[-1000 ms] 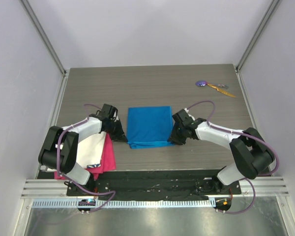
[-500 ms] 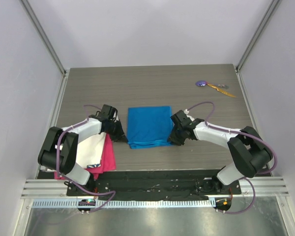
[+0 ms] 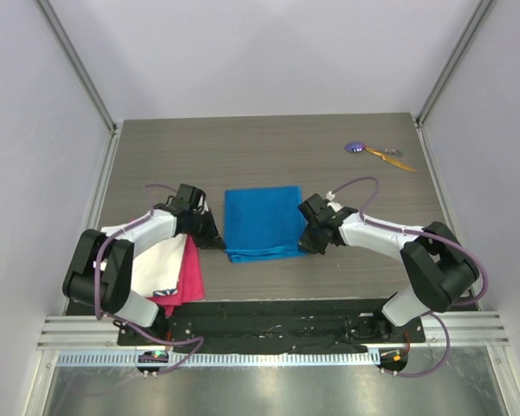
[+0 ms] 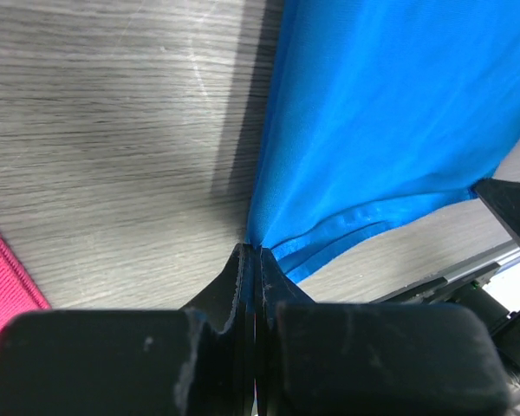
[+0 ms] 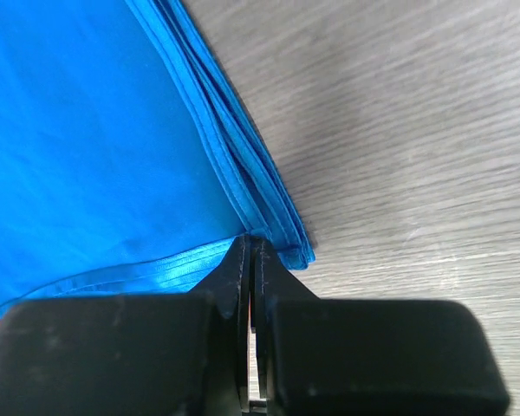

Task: Fold the napkin into a case and place the utensils inside
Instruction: Smooth out the square-folded napkin at the center of the board.

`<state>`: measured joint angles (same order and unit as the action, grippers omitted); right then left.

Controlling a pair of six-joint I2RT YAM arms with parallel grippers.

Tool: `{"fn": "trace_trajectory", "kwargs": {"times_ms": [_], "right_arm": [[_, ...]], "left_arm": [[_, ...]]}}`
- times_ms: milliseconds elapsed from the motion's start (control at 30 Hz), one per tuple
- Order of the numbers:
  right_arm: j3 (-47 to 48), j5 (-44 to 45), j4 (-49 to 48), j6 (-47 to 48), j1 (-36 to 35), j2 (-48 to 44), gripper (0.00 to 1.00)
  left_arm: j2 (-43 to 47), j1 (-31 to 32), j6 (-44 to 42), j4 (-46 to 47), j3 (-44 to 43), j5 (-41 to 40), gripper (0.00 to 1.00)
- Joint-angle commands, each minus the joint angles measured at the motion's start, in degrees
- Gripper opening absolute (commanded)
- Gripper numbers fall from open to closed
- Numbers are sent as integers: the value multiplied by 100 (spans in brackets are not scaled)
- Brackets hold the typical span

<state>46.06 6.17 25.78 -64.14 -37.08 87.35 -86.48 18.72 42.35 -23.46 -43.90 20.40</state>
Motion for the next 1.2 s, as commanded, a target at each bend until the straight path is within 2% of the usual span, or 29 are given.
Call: {"fn": "trace_trajectory", "kwargs": {"times_ms": [0, 200, 400, 433, 467, 567, 733, 1167], "right_arm": [[359, 428, 243, 313, -19, -323, 1], [632, 630, 402, 762, -19, -474, 1], [449, 122, 227, 763, -36, -394, 2], [378, 77, 95, 649, -45, -412, 6], [325, 77, 33, 587, -62, -429, 16], [263, 77, 50, 482, -124, -333, 30], [184, 42, 41, 411, -220, -219, 37], [-1, 103, -73, 306, -300, -122, 33]], "left_arm": [[324, -35, -139, -193, -312, 16, 0], [368, -26, -209, -422, -637, 200, 0], [333, -35, -183, -414, -577, 227, 0], [342, -26, -174, -361, -541, 236, 0], [333, -26, -157, -326, -506, 236, 0], [394, -26, -69, -229, -296, 227, 0], [553, -18, 107, -9, 30, 227, 0], [623, -26, 125, 123, 259, 298, 0]]}}
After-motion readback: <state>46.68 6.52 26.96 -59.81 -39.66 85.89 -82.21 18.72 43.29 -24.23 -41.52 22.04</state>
